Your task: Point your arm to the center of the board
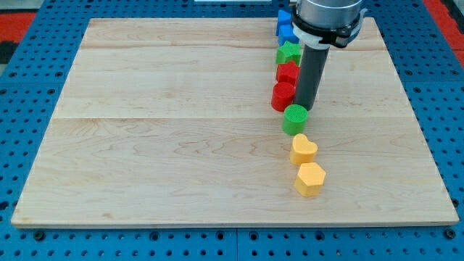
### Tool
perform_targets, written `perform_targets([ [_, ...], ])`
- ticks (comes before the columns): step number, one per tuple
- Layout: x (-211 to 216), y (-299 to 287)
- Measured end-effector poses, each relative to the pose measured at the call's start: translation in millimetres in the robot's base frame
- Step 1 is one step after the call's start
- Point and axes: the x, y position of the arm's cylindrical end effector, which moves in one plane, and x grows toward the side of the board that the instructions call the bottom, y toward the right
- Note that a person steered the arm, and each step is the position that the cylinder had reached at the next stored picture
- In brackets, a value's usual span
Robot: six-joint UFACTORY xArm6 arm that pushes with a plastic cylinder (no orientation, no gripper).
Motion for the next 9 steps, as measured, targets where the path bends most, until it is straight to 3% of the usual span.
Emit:
perform_targets([
  [3,4.2,25.6],
  [4,44.9,68.0],
  [5,115.8,112.5],
  [6,186.0,113.7],
  [7,198.5,91.3],
  [9,195.4,-90.6],
])
